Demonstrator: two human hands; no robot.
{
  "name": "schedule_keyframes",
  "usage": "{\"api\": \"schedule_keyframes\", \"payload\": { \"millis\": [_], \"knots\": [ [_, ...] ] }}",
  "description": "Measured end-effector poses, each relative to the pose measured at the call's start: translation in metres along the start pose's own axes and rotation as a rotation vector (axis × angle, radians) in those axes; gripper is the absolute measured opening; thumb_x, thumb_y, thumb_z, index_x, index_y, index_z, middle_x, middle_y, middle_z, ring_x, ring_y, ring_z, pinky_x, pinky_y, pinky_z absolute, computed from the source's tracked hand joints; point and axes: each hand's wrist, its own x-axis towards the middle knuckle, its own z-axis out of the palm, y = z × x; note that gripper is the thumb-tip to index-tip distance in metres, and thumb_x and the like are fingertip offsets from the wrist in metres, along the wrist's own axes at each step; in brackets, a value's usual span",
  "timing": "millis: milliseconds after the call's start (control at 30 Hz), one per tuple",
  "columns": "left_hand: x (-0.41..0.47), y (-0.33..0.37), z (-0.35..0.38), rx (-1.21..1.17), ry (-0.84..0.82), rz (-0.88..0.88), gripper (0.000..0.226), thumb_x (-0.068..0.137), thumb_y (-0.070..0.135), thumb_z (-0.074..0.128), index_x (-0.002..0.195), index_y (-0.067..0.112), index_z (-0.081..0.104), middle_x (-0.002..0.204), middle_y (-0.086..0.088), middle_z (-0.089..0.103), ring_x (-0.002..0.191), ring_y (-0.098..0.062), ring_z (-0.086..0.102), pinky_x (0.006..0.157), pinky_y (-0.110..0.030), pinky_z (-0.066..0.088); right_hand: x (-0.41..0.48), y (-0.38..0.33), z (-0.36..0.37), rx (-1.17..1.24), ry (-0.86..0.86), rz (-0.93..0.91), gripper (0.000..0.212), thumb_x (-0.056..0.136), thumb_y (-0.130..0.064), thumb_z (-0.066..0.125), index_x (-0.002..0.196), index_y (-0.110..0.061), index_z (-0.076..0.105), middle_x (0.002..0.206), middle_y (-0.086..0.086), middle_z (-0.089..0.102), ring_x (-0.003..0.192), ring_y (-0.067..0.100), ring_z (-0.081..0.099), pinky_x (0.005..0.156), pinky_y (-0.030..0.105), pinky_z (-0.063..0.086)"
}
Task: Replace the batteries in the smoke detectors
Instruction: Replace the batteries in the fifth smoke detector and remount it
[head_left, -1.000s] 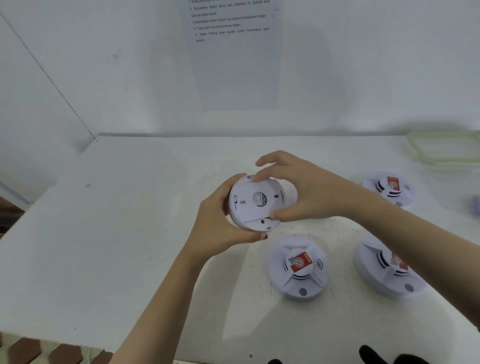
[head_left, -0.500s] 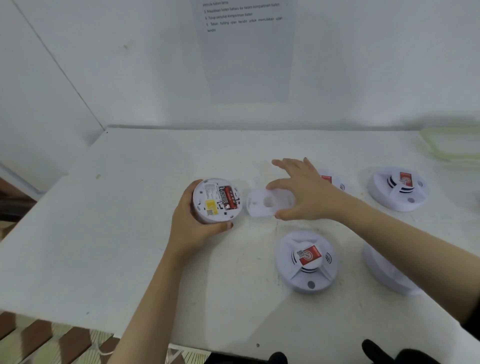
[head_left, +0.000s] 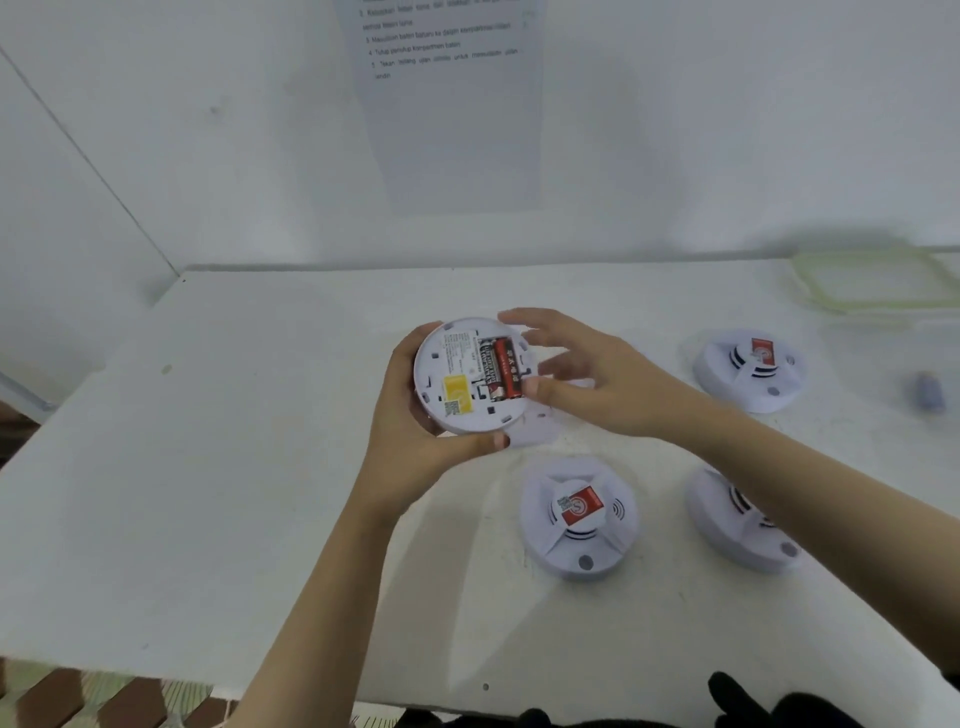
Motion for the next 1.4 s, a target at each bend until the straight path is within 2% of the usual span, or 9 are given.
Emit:
{"api": "schedule_keyframes", "payload": {
  "millis": [100, 200, 333, 467, 667, 800, 1167, 1267, 1400],
  "knots": [
    [0.004, 0.007, 0.019, -0.009, -0.060, 0.044, 0.099, 0.048, -0.005, 0.087, 0.132, 0.014, 0.038, 0.132, 0.000, 0.051, 0.119, -0.011, 0.056, 0.081, -0.027, 0.055, -0.017, -0.001, -0.011, 0.064, 0.053, -0.043, 0.046, 0.091, -0.016, 0.059, 0.132, -0.034, 0.046, 0.124, -0.002, 0.058, 0.077, 0.001, 0.065, 0.070, 0.013, 0.048],
    [0.007, 0.012, 0.038, 0.010, -0.115, 0.042, 0.100, 0.046, 0.010, 0.088, 0.130, 0.022, 0.036, 0.132, 0.004, 0.050, 0.121, -0.012, 0.054, 0.087, -0.031, 0.055, -0.036, 0.004, -0.023, 0.050, 0.121, -0.043, 0.045, 0.092, -0.011, 0.057, 0.132, -0.030, 0.049, 0.125, -0.001, 0.061, 0.097, 0.010, 0.066, 0.084, 0.028, 0.054],
    [0.006, 0.017, 0.067, 0.066, -0.193, 0.012, 0.105, 0.047, 0.005, 0.086, 0.133, 0.029, 0.031, 0.122, 0.021, 0.053, 0.117, -0.006, 0.056, 0.085, -0.027, 0.054, -0.063, 0.012, -0.039, 0.029, 0.193, -0.013, 0.041, 0.091, -0.006, 0.056, 0.129, -0.022, 0.054, 0.118, -0.003, 0.064, 0.098, 0.004, 0.065, 0.084, 0.016, 0.051],
    [0.006, 0.024, 0.097, 0.124, -0.263, 0.026, 0.117, 0.049, 0.010, 0.087, 0.144, 0.032, 0.024, 0.128, 0.016, 0.051, 0.117, -0.004, 0.056, 0.093, -0.032, 0.053, -0.089, 0.022, -0.055, -0.007, 0.273, -0.006, 0.031, 0.091, -0.010, 0.056, 0.120, -0.022, 0.058, 0.112, -0.006, 0.065, 0.110, 0.004, 0.059, 0.088, 0.016, 0.049],
    [0.010, 0.037, 0.144, 0.186, -0.292, 0.054, 0.105, 0.052, -0.001, 0.091, 0.134, 0.030, 0.034, 0.125, 0.019, 0.049, 0.111, 0.011, 0.052, 0.084, -0.010, 0.048, -0.120, 0.027, -0.086, -0.084, 0.352, 0.048, 0.025, 0.090, -0.009, 0.058, 0.109, -0.026, 0.056, 0.103, 0.002, 0.069, 0.092, 0.010, 0.068, 0.078, 0.025, 0.056],
    [0.010, 0.041, 0.175, 0.210, -0.313, 0.088, 0.101, 0.054, 0.002, 0.091, 0.131, 0.035, 0.034, 0.126, 0.016, 0.050, 0.112, 0.004, 0.052, 0.086, -0.013, 0.048, -0.138, 0.031, -0.107, -0.218, 0.353, 0.086, 0.023, 0.088, -0.016, 0.059, 0.105, -0.027, 0.050, 0.088, 0.002, 0.072, 0.073, 0.012, 0.069, 0.068, 0.035, 0.054],
    [0.009, 0.048, 0.247, 0.231, -0.356, 0.132, 0.100, 0.051, 0.023, 0.088, 0.134, 0.035, 0.032, 0.133, 0.009, 0.044, 0.121, -0.001, 0.047, 0.097, -0.025, 0.049, -0.178, 0.056, -0.158, -0.305, 0.341, 0.148, 0.023, 0.085, -0.026, 0.060, 0.099, -0.030, 0.042, 0.078, 0.004, 0.070, 0.065, 0.025, 0.067, 0.062, 0.045, 0.053],
    [0.009, 0.048, 0.261, 0.219, -0.353, 0.131, 0.102, 0.051, 0.019, 0.090, 0.133, 0.034, 0.033, 0.132, 0.009, 0.045, 0.120, 0.000, 0.048, 0.096, -0.025, 0.050, -0.186, 0.061, -0.171, -0.266, 0.329, 0.177, 0.025, 0.086, -0.022, 0.061, 0.098, -0.030, 0.041, 0.085, 0.002, 0.073, 0.071, 0.018, 0.068, 0.069, 0.037, 0.053],
    [0.012, 0.047, 0.279, 0.186, -0.371, 0.136, 0.101, 0.054, -0.001, 0.090, 0.134, 0.024, 0.034, 0.128, 0.013, 0.047, 0.114, 0.005, 0.051, 0.087, -0.013, 0.049, -0.196, 0.066, -0.185, -0.190, 0.311, 0.144, 0.029, 0.089, -0.012, 0.058, 0.091, -0.030, 0.035, 0.082, -0.001, 0.073, 0.067, 0.025, 0.067, 0.063, 0.041, 0.051]
  ]
}}
